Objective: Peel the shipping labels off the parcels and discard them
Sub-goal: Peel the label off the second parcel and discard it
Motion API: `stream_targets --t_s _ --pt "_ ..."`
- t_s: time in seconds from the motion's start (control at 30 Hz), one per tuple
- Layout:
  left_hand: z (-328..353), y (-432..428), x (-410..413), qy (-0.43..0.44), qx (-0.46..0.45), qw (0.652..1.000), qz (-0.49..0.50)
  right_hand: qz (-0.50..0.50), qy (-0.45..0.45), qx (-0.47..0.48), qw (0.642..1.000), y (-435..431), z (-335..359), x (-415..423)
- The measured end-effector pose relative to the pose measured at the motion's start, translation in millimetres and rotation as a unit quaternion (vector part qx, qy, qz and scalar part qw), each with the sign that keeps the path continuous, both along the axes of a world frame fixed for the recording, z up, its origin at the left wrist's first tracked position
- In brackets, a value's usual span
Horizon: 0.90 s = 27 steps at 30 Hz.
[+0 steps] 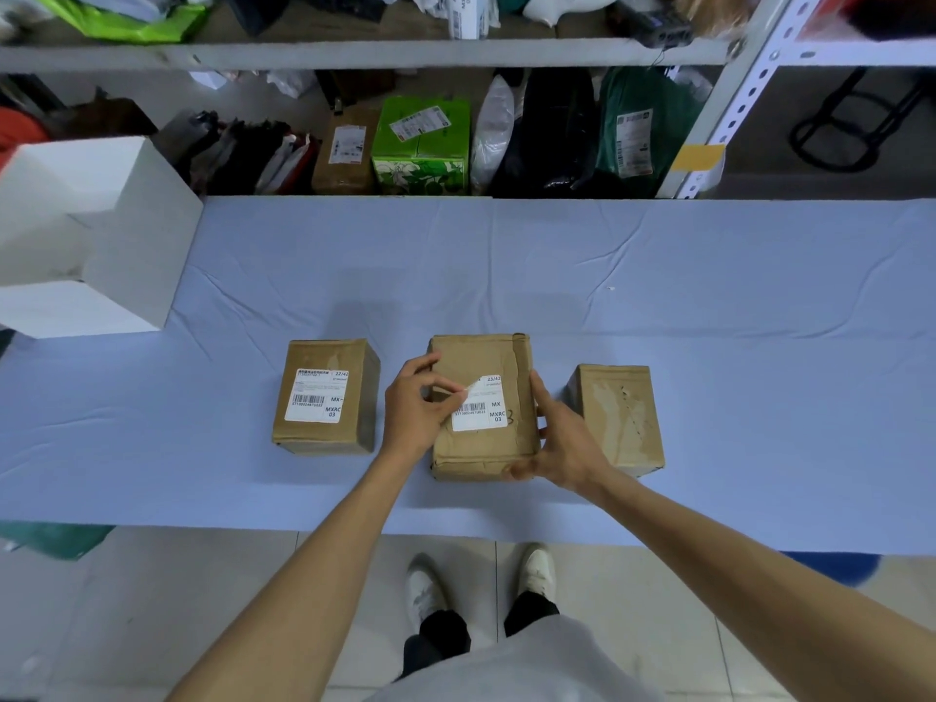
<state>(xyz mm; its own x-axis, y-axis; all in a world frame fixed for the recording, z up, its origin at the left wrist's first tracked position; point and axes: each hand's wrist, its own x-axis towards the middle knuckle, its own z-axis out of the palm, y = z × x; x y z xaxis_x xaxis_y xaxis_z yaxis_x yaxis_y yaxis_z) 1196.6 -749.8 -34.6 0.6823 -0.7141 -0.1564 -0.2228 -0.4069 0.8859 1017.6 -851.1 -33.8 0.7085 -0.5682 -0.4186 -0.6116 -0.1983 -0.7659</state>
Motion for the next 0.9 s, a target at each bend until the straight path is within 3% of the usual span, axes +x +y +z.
stream_targets --t_s 0.9 --pt "7.0 1.6 -2.7 0.020 -0.012 1.000 0.010 -0.017 -0.007 0.003 1.000 4.4 5.8 0.3"
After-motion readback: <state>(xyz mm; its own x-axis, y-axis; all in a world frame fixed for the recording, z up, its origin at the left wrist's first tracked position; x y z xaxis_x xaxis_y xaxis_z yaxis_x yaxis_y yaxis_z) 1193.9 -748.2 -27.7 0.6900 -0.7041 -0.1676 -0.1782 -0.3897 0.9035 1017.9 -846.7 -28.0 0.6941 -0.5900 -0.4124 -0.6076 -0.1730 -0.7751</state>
